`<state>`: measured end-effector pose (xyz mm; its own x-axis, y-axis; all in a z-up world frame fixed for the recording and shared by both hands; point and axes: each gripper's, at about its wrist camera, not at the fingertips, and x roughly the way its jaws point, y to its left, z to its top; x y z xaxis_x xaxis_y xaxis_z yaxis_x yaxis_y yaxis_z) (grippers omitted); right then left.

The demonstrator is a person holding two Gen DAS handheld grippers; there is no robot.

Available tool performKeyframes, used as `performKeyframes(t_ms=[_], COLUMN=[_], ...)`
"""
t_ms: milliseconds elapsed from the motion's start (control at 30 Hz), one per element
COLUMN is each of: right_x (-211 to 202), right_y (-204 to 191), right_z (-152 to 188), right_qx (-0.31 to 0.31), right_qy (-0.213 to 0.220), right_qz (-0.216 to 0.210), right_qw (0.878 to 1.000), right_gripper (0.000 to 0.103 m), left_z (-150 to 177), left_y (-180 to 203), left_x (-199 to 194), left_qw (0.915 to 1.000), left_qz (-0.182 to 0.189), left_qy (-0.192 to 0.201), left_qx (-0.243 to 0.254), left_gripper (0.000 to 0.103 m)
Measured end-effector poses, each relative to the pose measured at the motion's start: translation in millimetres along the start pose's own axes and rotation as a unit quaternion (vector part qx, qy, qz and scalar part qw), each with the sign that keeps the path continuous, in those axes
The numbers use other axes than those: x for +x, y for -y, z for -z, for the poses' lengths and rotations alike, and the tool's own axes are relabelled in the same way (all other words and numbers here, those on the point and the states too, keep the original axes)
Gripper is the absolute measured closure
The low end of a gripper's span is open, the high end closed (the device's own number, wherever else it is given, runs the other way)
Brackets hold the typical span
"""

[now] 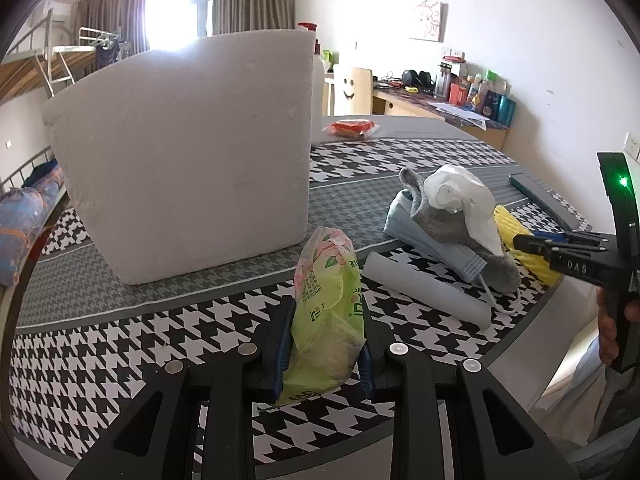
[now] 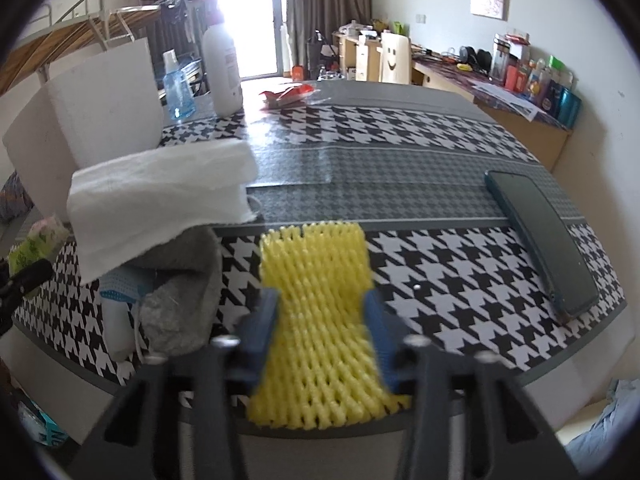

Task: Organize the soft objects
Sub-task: 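Lift the bag and mesh sleeve and carry both toward the white foam box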

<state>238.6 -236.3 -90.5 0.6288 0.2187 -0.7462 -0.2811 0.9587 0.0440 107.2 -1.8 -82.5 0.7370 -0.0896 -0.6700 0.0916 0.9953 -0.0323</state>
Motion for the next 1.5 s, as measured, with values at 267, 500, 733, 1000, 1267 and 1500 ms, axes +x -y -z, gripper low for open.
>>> performKeyframes(t_ms=[267,500,733,1000,1267,1500], right_x=[-5.7,-21.8,-42.8,-65.3,-71.7,-78.7], right_y=[1.4,-5.5,-6.2,-11.8,-13.4,-14.1], right_z=[-5.7,-11.4,-18.2,-32.3,-39.2,-46.0], right_qx=[0.006,0.008,0.015,0.016,0.017,0.012], right_qy=[0.003,0.033,0.064,0.100,0.123,0.141], right_qz=[-0.006,-0.020,-0.023,-0.034,-0.040,-0.041], right_qw=[1.000,0.999,0.998,0.994,0.991,0.989], right_gripper=[0.093,0.093,0.093,0.093,0.093,0.093], left_z=[-6.7,-17.2,-23.6,-37.1,-48.4,-55.1], left_y=[-0.4,2.6,4.7,11.4,15.8,17.3], left_x=[-12.4,-19.7,-25.9,-33.3,-39.9,-44.8], left_qw=[0.9997,0.9989,0.9979,0.9962,0.9945,0.9925], left_qz=[0.004,0.017,0.028,0.038,0.040,0.043], left_qy=[0.026,0.044,0.058,0.078,0.095,0.112], left_qx=[0.003,0.002,0.004,0.011,0.020,0.023], left_gripper=[0.074,0.074,0.074,0.074,0.074,0.074])
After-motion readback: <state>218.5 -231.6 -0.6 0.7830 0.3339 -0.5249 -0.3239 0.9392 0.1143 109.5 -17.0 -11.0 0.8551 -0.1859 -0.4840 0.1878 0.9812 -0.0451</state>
